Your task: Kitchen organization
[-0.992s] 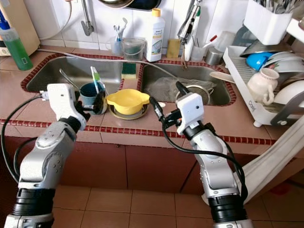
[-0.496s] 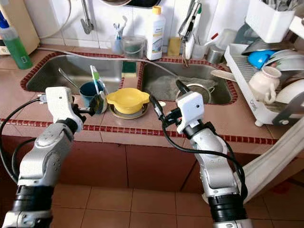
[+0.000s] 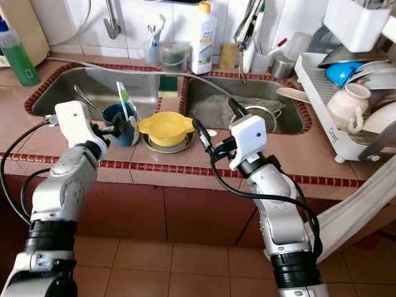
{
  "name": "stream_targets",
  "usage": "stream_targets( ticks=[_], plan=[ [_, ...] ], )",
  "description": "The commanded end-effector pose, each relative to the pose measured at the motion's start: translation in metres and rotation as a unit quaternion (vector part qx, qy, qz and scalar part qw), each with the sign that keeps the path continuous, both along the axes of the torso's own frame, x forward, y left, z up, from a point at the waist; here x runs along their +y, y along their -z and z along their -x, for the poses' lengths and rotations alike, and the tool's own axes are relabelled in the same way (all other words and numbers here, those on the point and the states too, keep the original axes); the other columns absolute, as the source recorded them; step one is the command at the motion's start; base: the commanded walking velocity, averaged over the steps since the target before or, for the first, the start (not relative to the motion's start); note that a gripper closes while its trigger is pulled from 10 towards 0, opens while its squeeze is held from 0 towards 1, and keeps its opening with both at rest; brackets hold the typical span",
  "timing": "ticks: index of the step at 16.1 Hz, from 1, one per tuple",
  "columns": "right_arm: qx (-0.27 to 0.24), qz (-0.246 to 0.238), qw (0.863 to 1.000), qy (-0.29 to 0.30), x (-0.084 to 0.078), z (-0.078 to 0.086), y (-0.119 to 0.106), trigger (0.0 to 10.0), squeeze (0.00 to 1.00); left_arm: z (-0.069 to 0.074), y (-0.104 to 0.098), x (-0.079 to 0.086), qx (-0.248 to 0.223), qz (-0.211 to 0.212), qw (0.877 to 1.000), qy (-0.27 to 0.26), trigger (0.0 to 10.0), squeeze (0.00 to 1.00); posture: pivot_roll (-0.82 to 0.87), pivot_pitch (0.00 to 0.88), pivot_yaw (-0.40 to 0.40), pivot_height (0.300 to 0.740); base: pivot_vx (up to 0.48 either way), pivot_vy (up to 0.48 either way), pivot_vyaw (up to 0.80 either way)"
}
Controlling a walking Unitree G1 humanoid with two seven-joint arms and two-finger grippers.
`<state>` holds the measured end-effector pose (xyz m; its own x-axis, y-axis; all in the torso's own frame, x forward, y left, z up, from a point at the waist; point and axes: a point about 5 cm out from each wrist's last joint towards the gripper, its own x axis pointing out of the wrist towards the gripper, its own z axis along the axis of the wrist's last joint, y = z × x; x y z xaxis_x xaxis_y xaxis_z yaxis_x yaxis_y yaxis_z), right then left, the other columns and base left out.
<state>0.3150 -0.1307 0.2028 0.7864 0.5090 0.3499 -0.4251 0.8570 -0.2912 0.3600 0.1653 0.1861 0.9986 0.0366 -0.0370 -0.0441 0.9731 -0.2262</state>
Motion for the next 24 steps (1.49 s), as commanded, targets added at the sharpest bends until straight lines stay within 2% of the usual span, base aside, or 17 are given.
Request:
stream_targets(
  ticks=[1, 5, 9, 16, 20, 22, 23, 24],
  plan=[
    [-0.019, 0.004, 1.000, -0.010, 0.002, 0.002, -0.011, 10.0, 0.00, -0.003, -0.004, 0.001, -0.005, 0.011, 1.000, -0.005, 10.0, 0.00, -0.06, 0.088, -0.022, 0.740, 0.000, 0.000, 0.00],
    [-0.024, 0.005, 1.000, -0.014, 0.005, 0.002, -0.013, 10.0, 0.00, -0.009, -0.004, 0.004, -0.002, 0.019, 1.000, -0.021, 10.0, 0.00, -0.06, 0.087, -0.023, 0.740, 0.000, 0.000, 0.00],
    [-0.024, 0.005, 1.000, -0.015, 0.005, 0.003, -0.013, 10.0, 0.00, -0.016, -0.015, -0.001, -0.020, 0.034, 0.999, -0.025, 10.0, 0.00, -0.06, 0.086, -0.025, 0.740, 0.000, 0.000, 0.00],
    [-0.019, 0.019, 0.999, -0.040, 0.011, 0.007, -0.012, 10.0, 0.00, -0.026, -0.013, 0.001, -0.008, 0.041, 0.997, -0.065, 10.0, 0.00, -0.07, 0.081, -0.026, 0.740, 0.000, 0.000, 0.00],
    [-0.017, 0.030, 0.998, -0.059, 0.016, 0.011, -0.010, 10.0, 0.00, -0.029, -0.017, -0.002, -0.021, 0.047, 0.997, -0.065, 10.0, 0.00, -0.07, 0.075, -0.025, 0.740, 0.000, 0.000, 0.00],
    [-0.019, 0.050, 0.996, -0.068, 0.019, 0.013, -0.008, 10.0, 0.00, -0.029, -0.020, -0.006, -0.037, 0.068, 0.995, -0.056, 10.0, 0.00, -0.07, 0.068, -0.024, 0.740, 0.000, 0.000, 0.00],
    [-0.019, 0.052, 0.996, -0.069, 0.019, 0.013, -0.008, 10.0, 0.00, -0.029, -0.021, -0.007, -0.043, 0.068, 0.996, -0.049, 3.5, 0.00, -0.07, 0.065, -0.022, 0.740, 0.000, 0.000, 0.00],
    [-0.019, 0.052, 0.996, -0.070, 0.020, 0.013, -0.007, 10.0, 0.00, -0.029, -0.021, -0.008, -0.049, 0.067, 0.996, -0.043, 0.7, 0.00, -0.07, 0.064, -0.021, 0.740, 0.000, 0.000, 0.00]
  ],
)
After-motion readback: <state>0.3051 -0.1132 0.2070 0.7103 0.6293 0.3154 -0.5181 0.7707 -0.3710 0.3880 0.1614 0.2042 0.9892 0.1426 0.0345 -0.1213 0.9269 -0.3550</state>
